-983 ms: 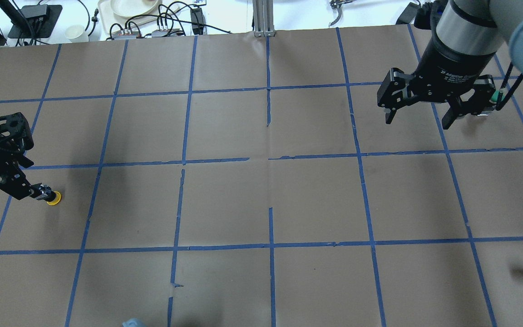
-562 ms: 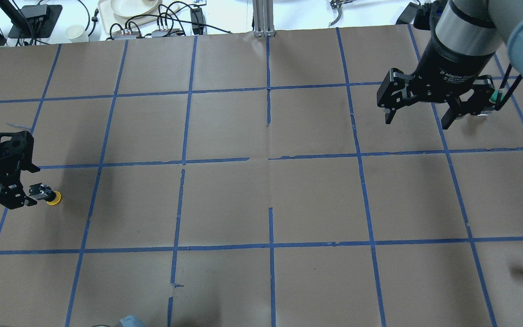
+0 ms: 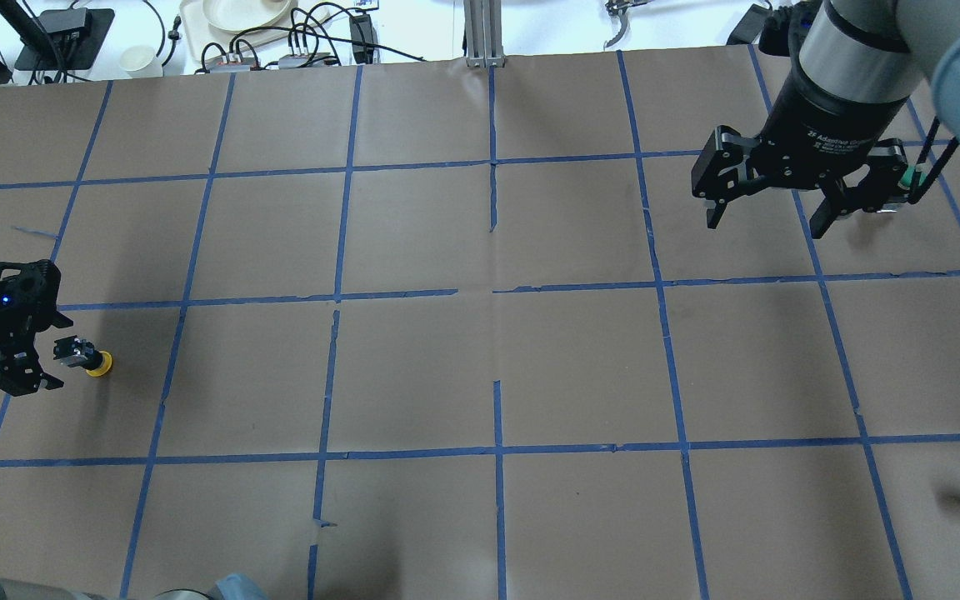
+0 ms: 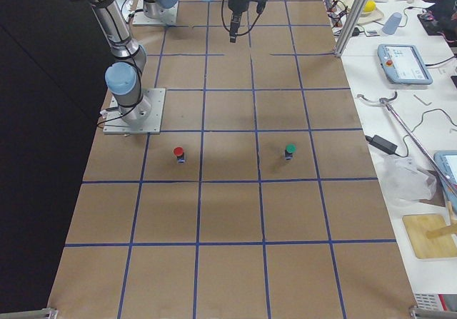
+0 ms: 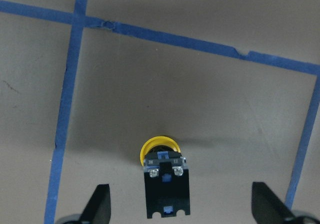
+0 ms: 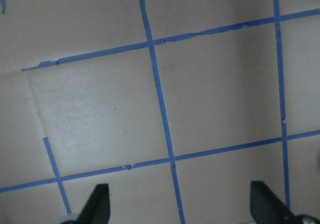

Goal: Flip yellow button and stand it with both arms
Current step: 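Lower the left gripper over the yellow button switch and close on it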

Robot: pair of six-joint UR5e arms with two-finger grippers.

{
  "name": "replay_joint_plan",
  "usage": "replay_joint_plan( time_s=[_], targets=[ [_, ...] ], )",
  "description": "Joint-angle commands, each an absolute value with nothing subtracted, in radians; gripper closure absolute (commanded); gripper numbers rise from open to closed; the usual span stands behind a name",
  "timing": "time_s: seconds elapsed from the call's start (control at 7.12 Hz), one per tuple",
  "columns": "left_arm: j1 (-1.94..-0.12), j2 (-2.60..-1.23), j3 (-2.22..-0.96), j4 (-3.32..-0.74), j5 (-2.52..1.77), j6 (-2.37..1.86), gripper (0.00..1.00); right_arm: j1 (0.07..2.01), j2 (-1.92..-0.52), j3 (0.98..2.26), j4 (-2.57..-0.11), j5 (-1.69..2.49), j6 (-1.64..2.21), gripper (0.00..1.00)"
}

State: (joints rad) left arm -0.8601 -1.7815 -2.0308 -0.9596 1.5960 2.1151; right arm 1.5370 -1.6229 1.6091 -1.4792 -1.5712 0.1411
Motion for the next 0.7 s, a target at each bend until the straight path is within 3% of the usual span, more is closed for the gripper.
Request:
replay_joint_plan(
  time_s=[0.0,0.42,0.56],
  targets=[
    [-0.859,-1.790,-2.045,-0.904,1.595,2.163,0.14,1.537,-1.623,1.609,-1.479,-1.572,0.141,0.00],
    [-0.859,-1.790,-2.043,-0.905,1.592,2.163,0.63,1.537,-1.623,1.609,-1.491,-1.572,0.141,0.00],
    [-0.859,-1.787,-2.042,-0.905,1.588,2.157,0.70,1.537,-1.623,1.609,-1.499,-1.572,0.138,0.00]
  ],
)
